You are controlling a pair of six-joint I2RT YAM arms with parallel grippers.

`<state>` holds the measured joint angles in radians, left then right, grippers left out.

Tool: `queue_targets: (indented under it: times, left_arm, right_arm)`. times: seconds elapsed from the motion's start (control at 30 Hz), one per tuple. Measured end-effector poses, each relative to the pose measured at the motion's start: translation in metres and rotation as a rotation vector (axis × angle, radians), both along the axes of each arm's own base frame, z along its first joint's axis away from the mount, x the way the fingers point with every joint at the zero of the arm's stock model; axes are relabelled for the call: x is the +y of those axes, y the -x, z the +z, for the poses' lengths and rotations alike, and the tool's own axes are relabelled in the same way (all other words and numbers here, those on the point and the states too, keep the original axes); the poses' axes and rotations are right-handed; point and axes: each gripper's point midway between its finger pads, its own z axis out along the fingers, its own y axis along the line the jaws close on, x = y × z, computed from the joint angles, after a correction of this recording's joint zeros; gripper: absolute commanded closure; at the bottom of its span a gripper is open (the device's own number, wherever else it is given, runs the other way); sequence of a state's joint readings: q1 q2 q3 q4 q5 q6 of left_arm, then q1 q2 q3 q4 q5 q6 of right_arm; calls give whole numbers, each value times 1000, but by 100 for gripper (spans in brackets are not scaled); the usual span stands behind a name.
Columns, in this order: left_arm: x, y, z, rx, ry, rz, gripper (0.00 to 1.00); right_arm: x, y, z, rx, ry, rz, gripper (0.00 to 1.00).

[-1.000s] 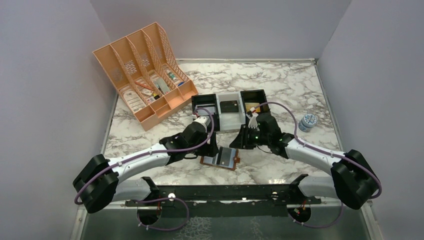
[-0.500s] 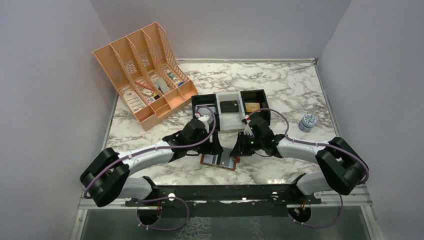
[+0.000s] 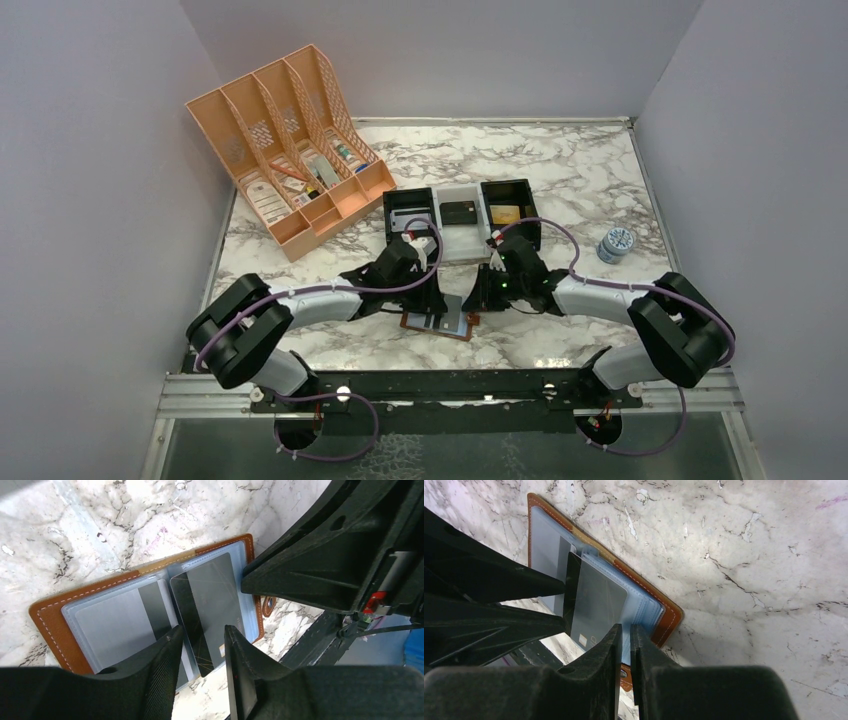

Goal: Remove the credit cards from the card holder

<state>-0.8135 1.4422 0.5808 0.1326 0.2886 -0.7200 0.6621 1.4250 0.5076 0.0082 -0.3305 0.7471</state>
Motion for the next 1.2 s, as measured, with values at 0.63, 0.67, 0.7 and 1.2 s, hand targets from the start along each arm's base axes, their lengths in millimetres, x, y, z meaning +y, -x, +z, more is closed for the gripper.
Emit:
queue_targets:
  times: [0.63, 0.67, 0.7, 1.2]
  left_arm:
    - [0, 7, -17, 52, 27, 29, 90]
    - [0, 6, -17, 53, 30, 32, 91]
    - [0, 6, -17, 53, 32, 33, 92]
    - [-2, 5, -6, 40, 59, 42, 94]
  right_arm:
    - [-1, -1, 3, -9, 19, 15, 85]
    - [-2, -2, 4, -16, 25, 16, 84]
    - [-3, -2, 7, -24, 29, 19, 84]
    - [17, 2, 18, -6, -58, 113, 81]
